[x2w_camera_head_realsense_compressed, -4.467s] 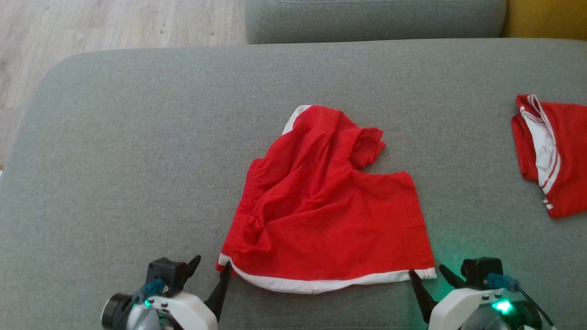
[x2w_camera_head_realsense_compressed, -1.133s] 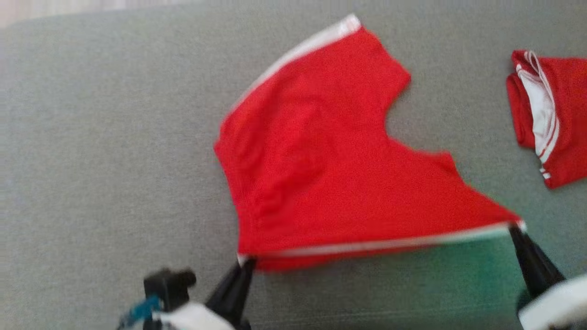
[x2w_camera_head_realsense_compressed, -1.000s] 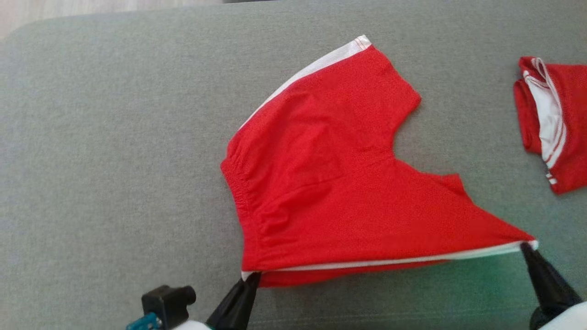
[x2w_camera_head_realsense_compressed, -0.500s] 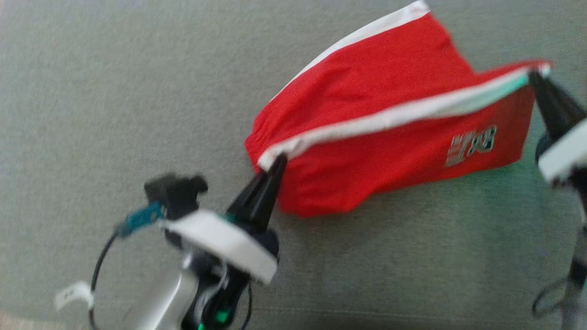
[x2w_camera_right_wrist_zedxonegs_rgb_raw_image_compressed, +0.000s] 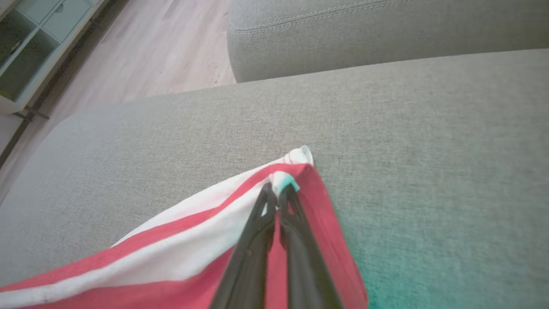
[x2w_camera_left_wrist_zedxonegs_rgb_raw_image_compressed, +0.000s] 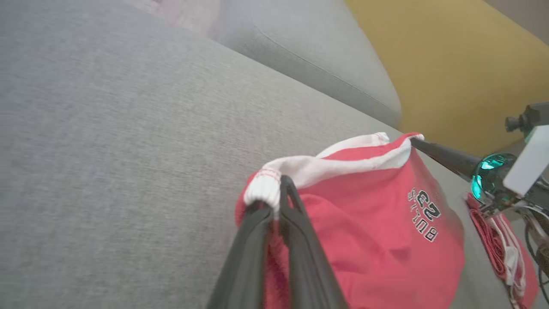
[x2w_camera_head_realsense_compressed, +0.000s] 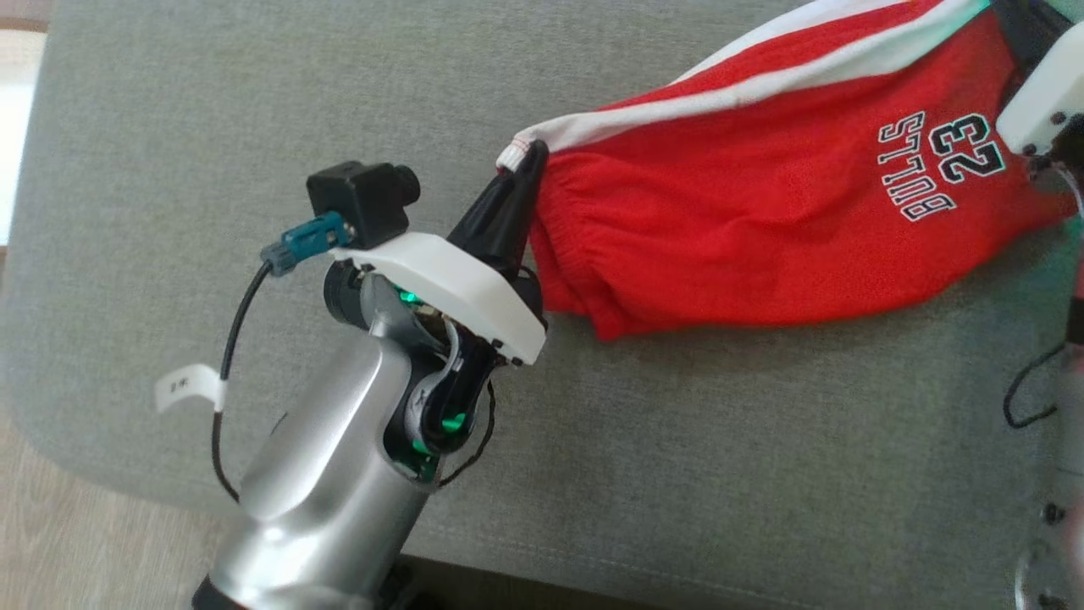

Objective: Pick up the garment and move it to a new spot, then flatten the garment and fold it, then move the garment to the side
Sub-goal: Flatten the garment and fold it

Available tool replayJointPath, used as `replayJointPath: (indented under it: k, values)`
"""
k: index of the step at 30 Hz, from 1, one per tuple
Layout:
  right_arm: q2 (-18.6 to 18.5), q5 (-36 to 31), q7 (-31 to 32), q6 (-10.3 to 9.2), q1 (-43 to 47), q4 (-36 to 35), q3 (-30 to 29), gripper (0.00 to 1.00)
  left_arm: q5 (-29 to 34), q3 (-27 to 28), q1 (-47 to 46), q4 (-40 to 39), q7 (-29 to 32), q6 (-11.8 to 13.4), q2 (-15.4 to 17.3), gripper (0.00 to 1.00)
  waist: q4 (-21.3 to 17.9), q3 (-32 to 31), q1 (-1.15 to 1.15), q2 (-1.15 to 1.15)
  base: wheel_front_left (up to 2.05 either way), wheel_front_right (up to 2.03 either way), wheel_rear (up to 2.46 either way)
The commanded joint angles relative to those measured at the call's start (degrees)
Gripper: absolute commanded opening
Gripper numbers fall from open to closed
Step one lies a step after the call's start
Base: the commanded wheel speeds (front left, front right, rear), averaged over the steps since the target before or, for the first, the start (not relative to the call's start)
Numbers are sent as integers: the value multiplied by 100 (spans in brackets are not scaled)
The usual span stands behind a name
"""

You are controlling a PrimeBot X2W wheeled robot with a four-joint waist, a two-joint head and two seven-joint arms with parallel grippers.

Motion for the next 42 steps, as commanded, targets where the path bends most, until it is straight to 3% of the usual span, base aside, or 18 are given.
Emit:
replayJointPath:
  k: [1, 14, 15, 16, 17, 25, 30, 36, 42]
  values:
    - [-19, -21, -69, 41, -197, -148, 106, 0, -17, 135, -138, -131, -81, 12, 38, 0, 26, 7, 0, 0, 0, 0, 0]
    - [-265, 26, -741, 41, -680, 841, 560, 0, -314, -170, -370, 412, -515, 91, -14, 1, 142, 66, 0, 0, 0, 0, 0]
    - [-268, 34, -797, 41, -693, 861, 615, 35, -355, -194, -383, 433, -524, 108, -14, 31, 135, 68, 0, 0, 0, 0, 0]
    - [-277, 31, -864, 41, -690, 868, 674, 100, -393, -216, -391, 451, -532, 123, -15, 55, 120, 64, 0, 0, 0, 0, 0]
    - [-296, 18, -907, 41, -682, 882, 709, 100, -405, -235, -400, 473, -545, 151, -16, 100, 103, 55, 0, 0, 0, 0, 0]
    - [-971, -209, -879, 41, -549, 502, 1390, 100, 10, -382, -246, 317, -686, 488, 275, 100, -98, -82, 0, 0, 0, 0, 0]
    - [-1435, -43, -228, 41, -216, 48, 1756, 100, 785, -609, 127, -180, -1023, 1018, 720, 100, -164, -172, 0, 0, 0, 0, 0]
    - [-1344, 24, 404, 41, 31, -46, 1604, 100, 1346, -776, 422, -514, -1406, 1407, 864, 100, -6, -94, 0, 0, 0, 0, 0]
    - [-1075, -246, 937, 41, 103, 256, 1485, 100, 1645, -810, 570, -628, -1651, 1438, 713, 100, 215, 4, 0, 0, 0, 0, 0]
